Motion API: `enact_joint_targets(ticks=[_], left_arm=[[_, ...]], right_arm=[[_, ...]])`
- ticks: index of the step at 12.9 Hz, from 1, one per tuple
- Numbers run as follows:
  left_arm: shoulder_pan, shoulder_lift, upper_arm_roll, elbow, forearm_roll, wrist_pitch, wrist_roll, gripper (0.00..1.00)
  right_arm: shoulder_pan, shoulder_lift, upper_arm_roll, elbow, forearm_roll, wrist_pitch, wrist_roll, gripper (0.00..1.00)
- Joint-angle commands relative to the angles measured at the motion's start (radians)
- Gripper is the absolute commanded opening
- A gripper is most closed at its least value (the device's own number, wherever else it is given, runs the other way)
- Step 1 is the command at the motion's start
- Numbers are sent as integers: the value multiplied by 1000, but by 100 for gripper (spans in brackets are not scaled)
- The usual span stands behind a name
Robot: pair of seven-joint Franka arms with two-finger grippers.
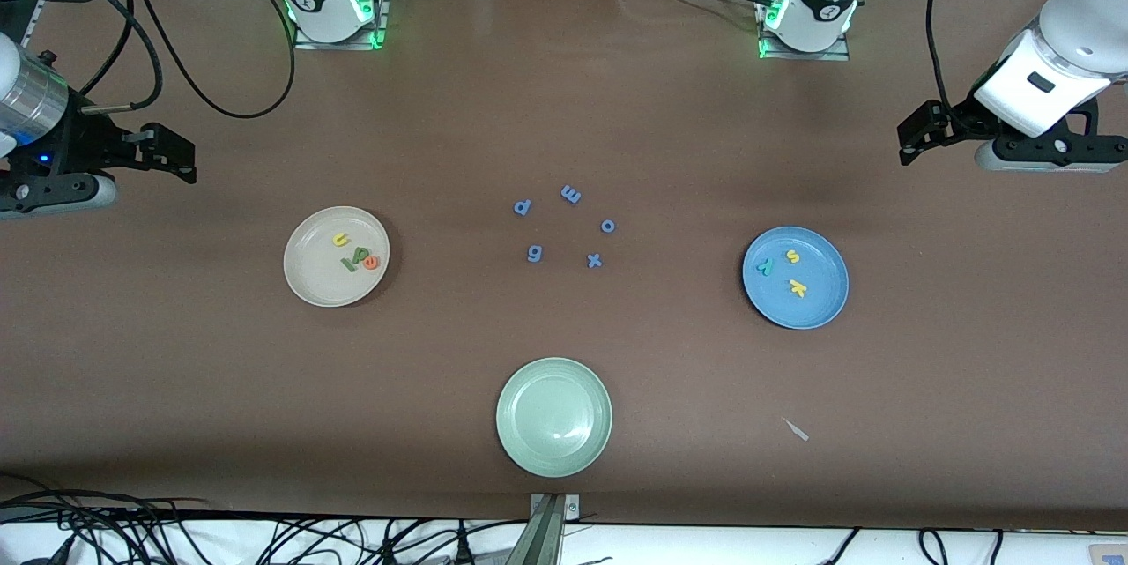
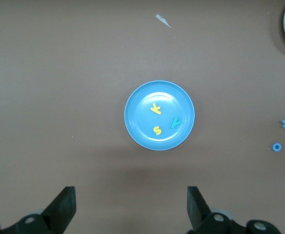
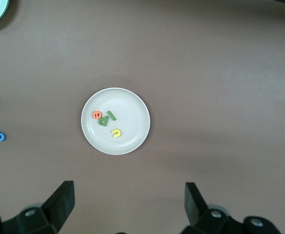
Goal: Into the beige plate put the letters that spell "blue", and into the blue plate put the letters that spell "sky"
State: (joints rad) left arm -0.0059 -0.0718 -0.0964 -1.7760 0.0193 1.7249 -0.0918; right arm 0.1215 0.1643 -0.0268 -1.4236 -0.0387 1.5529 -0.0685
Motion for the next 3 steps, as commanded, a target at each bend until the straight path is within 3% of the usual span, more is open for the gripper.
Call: enact_joint_targets(ticks=[1,3], left_arm=[[-5,1,0,17,30,-11,7,100],[-5,1,0,17,30,-11,6,100]], right_arm=[[-6,8,-2,26,37,-8,1,100],[0,6,1,26,26,-10,-2,100]])
